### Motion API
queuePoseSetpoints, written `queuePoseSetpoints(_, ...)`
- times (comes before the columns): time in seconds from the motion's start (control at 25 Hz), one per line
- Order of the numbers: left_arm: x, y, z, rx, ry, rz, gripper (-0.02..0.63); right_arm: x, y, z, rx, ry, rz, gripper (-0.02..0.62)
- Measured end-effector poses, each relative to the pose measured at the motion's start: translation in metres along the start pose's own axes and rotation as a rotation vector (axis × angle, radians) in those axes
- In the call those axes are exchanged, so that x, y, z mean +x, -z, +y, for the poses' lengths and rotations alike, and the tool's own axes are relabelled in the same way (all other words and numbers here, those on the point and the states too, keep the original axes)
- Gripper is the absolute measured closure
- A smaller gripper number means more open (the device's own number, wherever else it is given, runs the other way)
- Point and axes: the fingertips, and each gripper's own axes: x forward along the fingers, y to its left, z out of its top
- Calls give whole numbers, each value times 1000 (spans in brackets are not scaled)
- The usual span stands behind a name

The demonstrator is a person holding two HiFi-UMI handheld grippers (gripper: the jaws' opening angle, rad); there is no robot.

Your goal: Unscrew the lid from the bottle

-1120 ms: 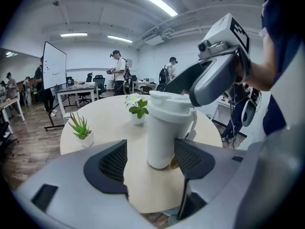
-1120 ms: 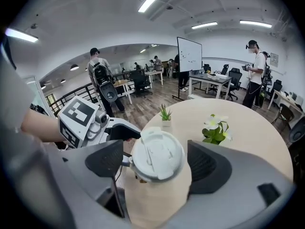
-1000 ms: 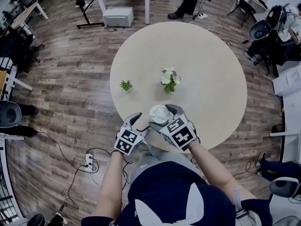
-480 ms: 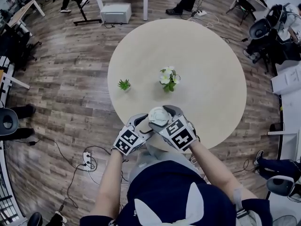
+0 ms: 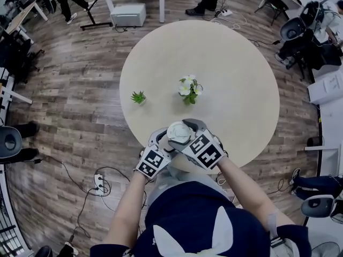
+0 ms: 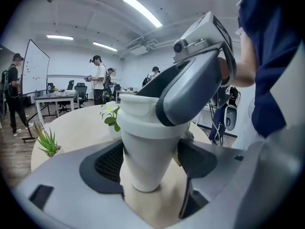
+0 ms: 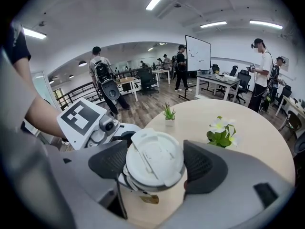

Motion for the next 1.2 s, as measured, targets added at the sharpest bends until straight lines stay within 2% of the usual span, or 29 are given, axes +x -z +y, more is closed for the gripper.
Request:
queuePoseSetpoints(0.16, 0, 2, -4, 15, 1, 21, 267, -4, 4, 4, -45, -10, 2, 229)
queuePoseSetpoints(0.44, -1, 3, -3, 27, 10, 39, 264, -2, 7, 9, -197, -147, 46, 230)
queuePoseSetpoints(0.56, -1, 4, -4, 29, 12, 41, 264, -2, 12, 12, -312, -246, 80, 230)
queuePoseSetpoints(0.72, -3, 4, -3, 23, 12, 38, 264, -3, 13, 16, -510, -428, 146, 230)
queuePoseSetpoints(0.84, -1, 2, 0, 2, 11, 33, 264, -3, 11, 16, -583, -508, 207, 230)
queuePoseSetpoints(1.0, 0, 0, 2, -14, 4, 23, 264, -3, 13, 14, -675, -545, 324, 230)
queuePoseSetpoints(1.2, 3, -1, -1, -14, 1, 17, 264, -5, 19, 13, -745, -515, 446, 229)
